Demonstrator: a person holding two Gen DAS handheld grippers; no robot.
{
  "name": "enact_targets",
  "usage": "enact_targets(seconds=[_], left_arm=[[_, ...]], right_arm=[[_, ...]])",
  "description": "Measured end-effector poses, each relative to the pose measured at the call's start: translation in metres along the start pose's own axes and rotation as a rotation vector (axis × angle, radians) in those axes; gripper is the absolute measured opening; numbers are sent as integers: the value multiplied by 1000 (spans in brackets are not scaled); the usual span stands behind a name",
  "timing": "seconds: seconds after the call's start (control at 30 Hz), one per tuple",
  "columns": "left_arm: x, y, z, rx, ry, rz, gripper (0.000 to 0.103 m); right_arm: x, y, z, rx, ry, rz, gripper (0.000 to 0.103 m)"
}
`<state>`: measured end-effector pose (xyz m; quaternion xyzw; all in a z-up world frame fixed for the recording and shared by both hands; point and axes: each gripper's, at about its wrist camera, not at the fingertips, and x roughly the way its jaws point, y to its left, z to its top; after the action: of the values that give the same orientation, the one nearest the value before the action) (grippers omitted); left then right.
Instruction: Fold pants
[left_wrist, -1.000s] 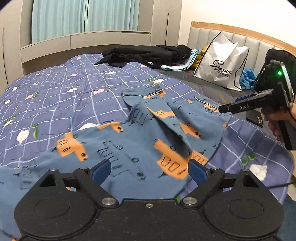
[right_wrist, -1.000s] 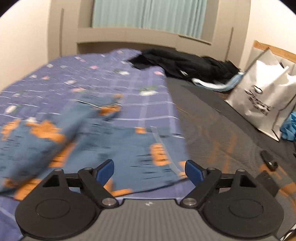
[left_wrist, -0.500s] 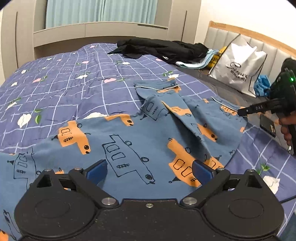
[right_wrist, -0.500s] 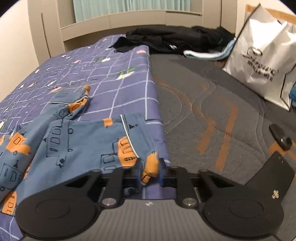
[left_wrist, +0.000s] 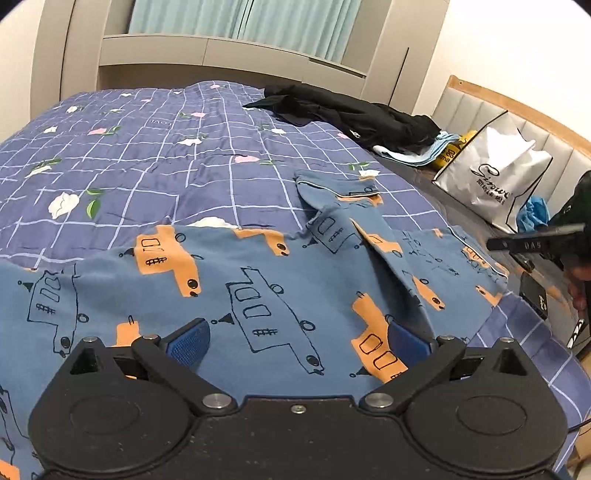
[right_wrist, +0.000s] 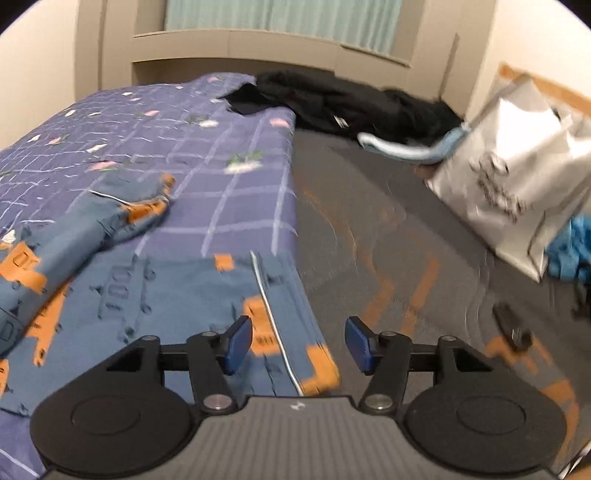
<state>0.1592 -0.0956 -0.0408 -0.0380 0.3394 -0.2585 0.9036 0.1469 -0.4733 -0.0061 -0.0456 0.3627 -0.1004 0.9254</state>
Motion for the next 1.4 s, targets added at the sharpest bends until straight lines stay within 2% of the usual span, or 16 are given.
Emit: enact_targets(seconds=[0.07, 0.17, 0.37, 0.5, 0.63, 0.77, 0.9, 0.93, 0.97, 1.0, 1.03, 1.1, 1.17, 1.23, 1.3, 1.4], left_arm=[[0, 0, -1, -8, -12, -11, 102], [0, 0, -1, -36, -26, -32, 102], [0, -17, 5, -16, -50, -107, 102], [7, -26, 15, -59, -72, -156, 102], [15, -27, 20, -136, -74, -167, 101], [21, -29, 21, -185, -52, -175, 89], [25, -34, 22, -166, -40, -186, 68], [26, -35, 23, -159, -35, -189, 63], [28, -38, 23, -150, -26, -190, 54], [29, -40, 23, -142, -18, -191, 48], [30, -42, 24, -133, -12, -194, 46], [33, -45, 24, -119, -2, -190, 39], [37, -47, 25, -111, 14, -181, 34], [40, -52, 27, -94, 32, -163, 24], [42, -54, 28, -75, 41, -154, 7], [40, -62, 29, -39, 45, -146, 0]], right_arm=[[-1, 14, 13, -41, -26, 23, 74], [1, 39, 35, -94, -57, 86, 80], [19, 109, 86, -211, -81, 278, 82], [39, 156, 119, -297, -52, 383, 74], [65, 198, 139, -373, 29, 399, 60], [88, 221, 142, -419, 100, 364, 57], [101, 231, 135, -453, 131, 319, 49], [104, 232, 135, -450, 136, 313, 42], [104, 231, 134, -443, 142, 308, 29], [105, 229, 133, -433, 150, 308, 21], [107, 227, 133, -422, 158, 311, 10], [107, 220, 133, -395, 160, 322, 4], [104, 211, 133, -358, 150, 331, 3], [96, 197, 133, -308, 122, 341, 2], [85, 179, 134, -251, 92, 349, 2], [65, 145, 134, -162, 36, 346, 2]])
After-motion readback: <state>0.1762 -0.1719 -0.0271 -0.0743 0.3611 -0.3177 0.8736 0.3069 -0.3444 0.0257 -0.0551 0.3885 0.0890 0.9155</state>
